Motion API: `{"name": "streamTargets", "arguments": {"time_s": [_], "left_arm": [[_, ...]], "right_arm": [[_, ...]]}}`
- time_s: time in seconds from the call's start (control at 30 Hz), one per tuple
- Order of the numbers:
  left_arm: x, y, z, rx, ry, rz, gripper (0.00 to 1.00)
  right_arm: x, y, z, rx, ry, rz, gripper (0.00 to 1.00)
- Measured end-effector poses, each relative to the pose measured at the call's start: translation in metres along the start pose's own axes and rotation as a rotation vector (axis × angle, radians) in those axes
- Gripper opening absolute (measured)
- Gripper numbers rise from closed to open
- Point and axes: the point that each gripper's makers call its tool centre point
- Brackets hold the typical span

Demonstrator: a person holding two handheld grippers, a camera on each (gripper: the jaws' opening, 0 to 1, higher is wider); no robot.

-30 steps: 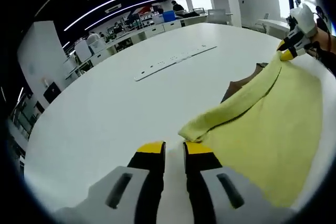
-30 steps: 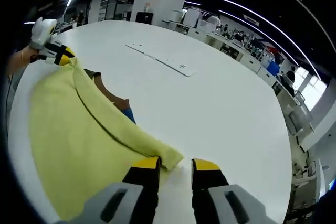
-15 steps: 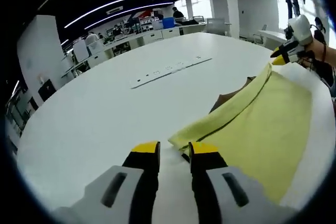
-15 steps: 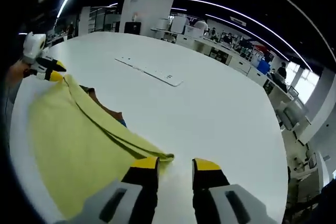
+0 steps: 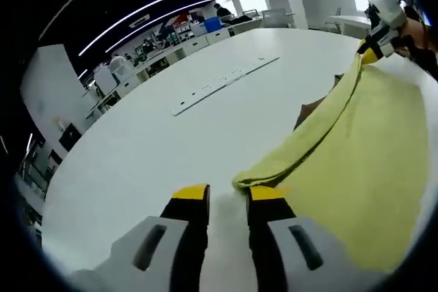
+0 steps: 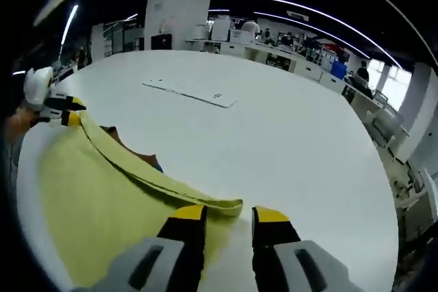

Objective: Fold the garment on the visible template until the final outline fits inside the template.

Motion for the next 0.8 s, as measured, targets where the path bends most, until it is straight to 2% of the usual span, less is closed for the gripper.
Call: {"name": "streamTargets", "arguments": {"time_s": [0.07,0.17,0.23,0.33,0.5,0.67,0.8], "left_arm": [[-0.004,0.002,0.001,0.005,0.019,0.026,0.18],[-0.008,0.004,0.003,0.009,0.038,0.047,0.20],[-0.009,0.003,0.006,0.006,0.045,0.063,0.18],[-0.006,0.005,0.013,0.018,0.037,0.138,0.21],[-0.005,0.013,0.026,0.053,0.022,0.237,0.31],[0.002,0.019,0.043,0.094,-0.010,0.344,0.40],[0.006,0.017,0.059,0.097,-0.026,0.348,0.44]], "right_arm": [[0.005,0.003,0.002,0.005,-0.023,0.013,0.24],[0.010,0.006,0.005,0.017,-0.051,-0.017,0.28],[0.011,0.009,0.008,0.021,-0.057,-0.023,0.30],[0.010,0.012,0.013,0.025,-0.048,-0.020,0.31],[-0.002,0.016,0.028,0.037,0.000,-0.121,0.46],[-0.019,0.017,0.045,0.043,0.068,-0.201,0.52],[-0.031,0.015,0.059,0.049,0.106,-0.214,0.56]]}}
Point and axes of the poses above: the point that each gripper's makers call its tool centre point, and the gripper's own axes: z roughly backward along the fingers, x roughly to its right, y roughly out of its top, and after that the axes turned 13 degrees about x, right-handed
